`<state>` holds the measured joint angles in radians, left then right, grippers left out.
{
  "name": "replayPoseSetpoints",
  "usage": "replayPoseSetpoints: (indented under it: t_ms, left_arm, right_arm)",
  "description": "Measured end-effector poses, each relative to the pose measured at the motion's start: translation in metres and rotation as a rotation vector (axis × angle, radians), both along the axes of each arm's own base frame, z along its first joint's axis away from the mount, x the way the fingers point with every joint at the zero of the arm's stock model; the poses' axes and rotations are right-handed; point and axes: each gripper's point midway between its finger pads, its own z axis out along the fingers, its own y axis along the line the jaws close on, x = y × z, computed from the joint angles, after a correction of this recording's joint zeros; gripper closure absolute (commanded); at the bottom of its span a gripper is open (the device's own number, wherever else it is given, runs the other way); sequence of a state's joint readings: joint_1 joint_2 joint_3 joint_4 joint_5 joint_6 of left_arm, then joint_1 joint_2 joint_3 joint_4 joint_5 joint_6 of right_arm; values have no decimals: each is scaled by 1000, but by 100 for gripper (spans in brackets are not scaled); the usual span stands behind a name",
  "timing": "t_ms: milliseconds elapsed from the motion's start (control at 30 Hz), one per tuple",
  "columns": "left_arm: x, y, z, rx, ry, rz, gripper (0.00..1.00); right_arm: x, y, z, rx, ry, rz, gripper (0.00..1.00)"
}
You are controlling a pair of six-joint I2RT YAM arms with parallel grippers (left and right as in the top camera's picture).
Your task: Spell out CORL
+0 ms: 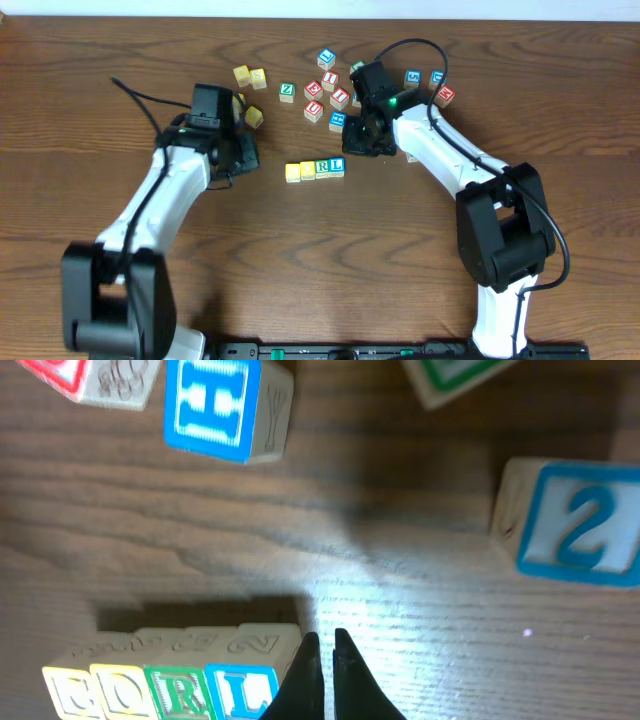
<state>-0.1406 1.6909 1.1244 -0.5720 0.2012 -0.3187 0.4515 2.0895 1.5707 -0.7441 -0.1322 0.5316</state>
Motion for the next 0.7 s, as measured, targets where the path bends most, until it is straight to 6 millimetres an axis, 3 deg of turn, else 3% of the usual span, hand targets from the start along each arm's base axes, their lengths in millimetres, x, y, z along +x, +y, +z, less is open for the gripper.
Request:
replayPoseSetpoints:
  t_ms: [167,533,700]
  left_arm:
    - [-7,-10,-27,-50,90,-20,93]
    - [-1,-19,-26,-72,62,-50,92]
    - [0,-38,-29,-72,43,-106,93]
  right_arm:
    - [-13,6,-9,-14,22,27,99]
    - [-15,10,-12,-24,10,38,99]
    - [-18,15,-17,-27,16,49,99]
